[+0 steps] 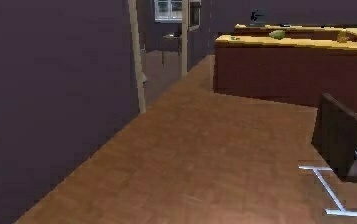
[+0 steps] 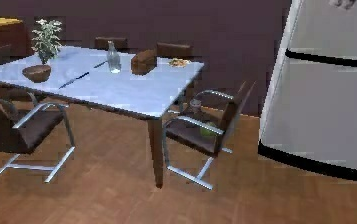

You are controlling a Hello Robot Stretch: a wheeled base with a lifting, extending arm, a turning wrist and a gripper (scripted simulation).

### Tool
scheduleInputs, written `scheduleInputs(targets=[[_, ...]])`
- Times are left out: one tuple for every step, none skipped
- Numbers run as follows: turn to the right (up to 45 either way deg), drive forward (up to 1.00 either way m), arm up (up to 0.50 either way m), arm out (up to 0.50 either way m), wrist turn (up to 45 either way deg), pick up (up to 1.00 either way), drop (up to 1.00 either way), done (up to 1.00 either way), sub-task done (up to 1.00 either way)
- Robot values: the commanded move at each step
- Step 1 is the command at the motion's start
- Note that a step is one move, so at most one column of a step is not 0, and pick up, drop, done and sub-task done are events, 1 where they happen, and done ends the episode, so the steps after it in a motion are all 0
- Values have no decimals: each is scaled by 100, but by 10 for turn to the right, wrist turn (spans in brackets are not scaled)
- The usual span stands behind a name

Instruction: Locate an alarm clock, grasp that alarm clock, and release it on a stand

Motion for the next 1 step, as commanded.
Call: scheduleInputs(targets=[[0,100,0,0,0,0,0,0,0]])
